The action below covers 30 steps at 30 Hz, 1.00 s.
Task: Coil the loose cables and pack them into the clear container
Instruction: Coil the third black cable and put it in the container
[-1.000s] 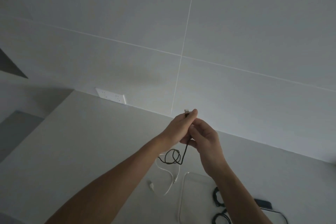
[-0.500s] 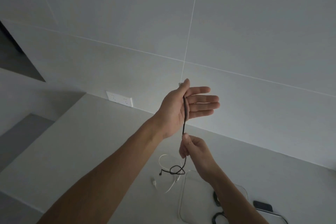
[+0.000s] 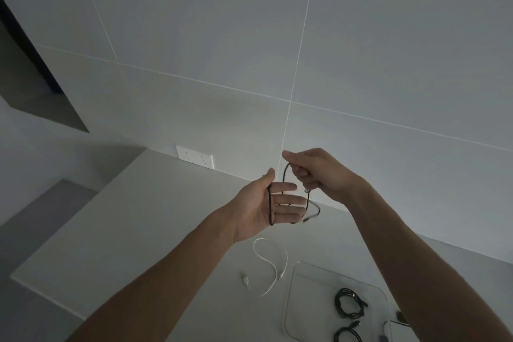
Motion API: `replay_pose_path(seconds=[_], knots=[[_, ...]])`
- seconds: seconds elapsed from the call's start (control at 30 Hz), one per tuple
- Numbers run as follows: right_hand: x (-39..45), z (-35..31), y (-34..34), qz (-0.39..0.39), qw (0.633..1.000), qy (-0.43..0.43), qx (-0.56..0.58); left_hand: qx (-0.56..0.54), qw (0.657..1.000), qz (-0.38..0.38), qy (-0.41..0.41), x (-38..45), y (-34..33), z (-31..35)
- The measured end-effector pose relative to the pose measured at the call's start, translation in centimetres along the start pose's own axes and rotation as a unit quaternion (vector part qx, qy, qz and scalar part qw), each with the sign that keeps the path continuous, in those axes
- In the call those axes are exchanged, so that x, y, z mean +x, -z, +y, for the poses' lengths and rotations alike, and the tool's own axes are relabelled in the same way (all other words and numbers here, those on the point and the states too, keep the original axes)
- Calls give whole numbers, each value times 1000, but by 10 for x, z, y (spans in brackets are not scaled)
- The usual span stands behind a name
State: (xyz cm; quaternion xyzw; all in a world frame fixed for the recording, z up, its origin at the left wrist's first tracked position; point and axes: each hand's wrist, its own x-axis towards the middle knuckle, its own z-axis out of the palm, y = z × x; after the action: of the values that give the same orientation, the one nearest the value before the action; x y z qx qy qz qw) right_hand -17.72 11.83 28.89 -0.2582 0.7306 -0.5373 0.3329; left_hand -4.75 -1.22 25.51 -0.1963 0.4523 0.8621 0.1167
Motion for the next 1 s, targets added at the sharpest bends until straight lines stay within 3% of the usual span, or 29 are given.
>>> replay_pose_path(seconds=[0.17,0.27,0.43,0.6,0.67,0.83,1.0], knots=[[-30,-32,-35,47,995,66,-59,11,997,-47,-54,1,-4,16],[-52,-22,-52,88,992,86,-31,-49,994,-68,-76,-3,-13,30],[-91,11,-76,67,995,73,7,-101,983,-99,-114,6,-22,32],[-104,60,-69,30,986,-28,164,-107,979,-97,-147,-4,-33,49],[-105,82,-59,51,984,-63,159,-77,982,-102,-136,-8,-36,55],[-81,102,-25,129,985,-107,-34,-22,986,-154,-56,-8,-48,31],[-59,70,16,141,988,-45,34,47,989,-132,52,3,-45,-11]])
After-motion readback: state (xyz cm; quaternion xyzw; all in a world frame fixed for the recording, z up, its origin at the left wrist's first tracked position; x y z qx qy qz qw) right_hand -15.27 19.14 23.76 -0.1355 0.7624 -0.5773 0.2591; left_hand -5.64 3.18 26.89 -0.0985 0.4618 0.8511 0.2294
